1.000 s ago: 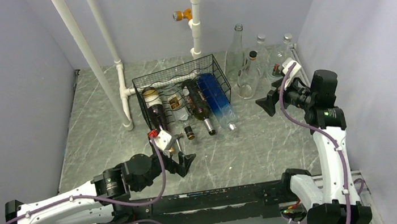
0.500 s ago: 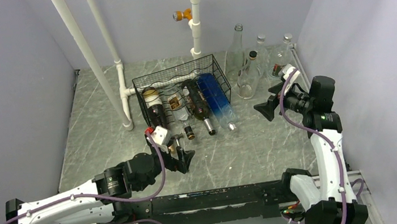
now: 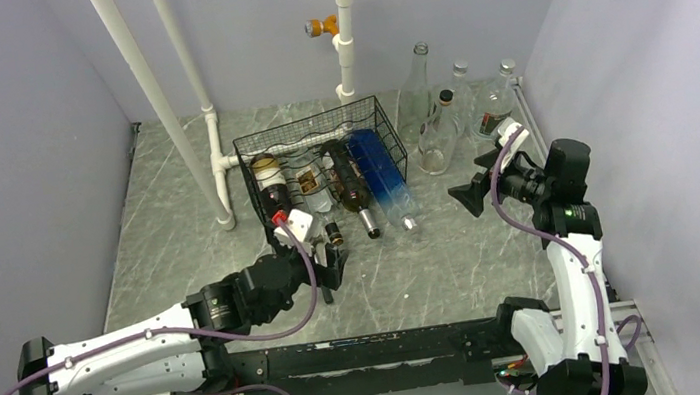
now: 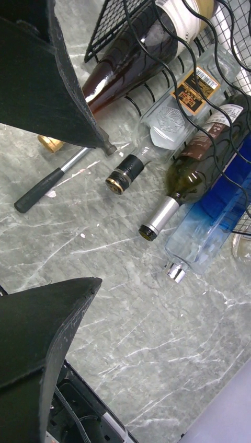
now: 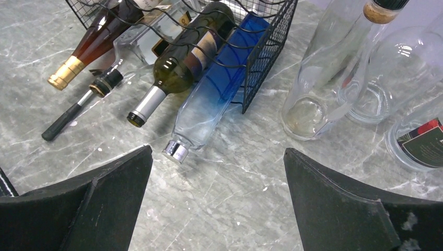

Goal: Take the wine bottle off the wine rack
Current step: Pick up the wine bottle from the wine rack.

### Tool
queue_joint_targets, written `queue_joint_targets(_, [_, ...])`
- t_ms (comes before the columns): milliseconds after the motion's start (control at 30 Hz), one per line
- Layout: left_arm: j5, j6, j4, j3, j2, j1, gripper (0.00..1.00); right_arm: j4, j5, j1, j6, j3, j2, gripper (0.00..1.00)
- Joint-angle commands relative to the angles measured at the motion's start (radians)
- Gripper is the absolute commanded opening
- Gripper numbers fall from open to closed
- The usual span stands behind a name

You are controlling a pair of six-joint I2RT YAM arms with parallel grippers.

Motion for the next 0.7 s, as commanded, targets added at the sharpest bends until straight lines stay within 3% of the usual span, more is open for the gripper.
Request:
queue_joint_targets(0, [0.035,0.011,0.048,0.054,0.028,0.012,1.00,0.052,-0.009,-0.006,-0.016,-0.006,-0.030,1.00])
queue_joint_targets(400, [0.154,-0.076,0.065,0.013,0.031,0.107,0.99,0.046,-0.005,-0.001,-0.033,-0.007,-0.059,1.00])
queue_joint_targets(667, [0.227,-0.247,0.000,-0.006,0.043,0.223,0.99,0.049,-0.007,-0.001,-0.033,-0.010,-0.052,1.00])
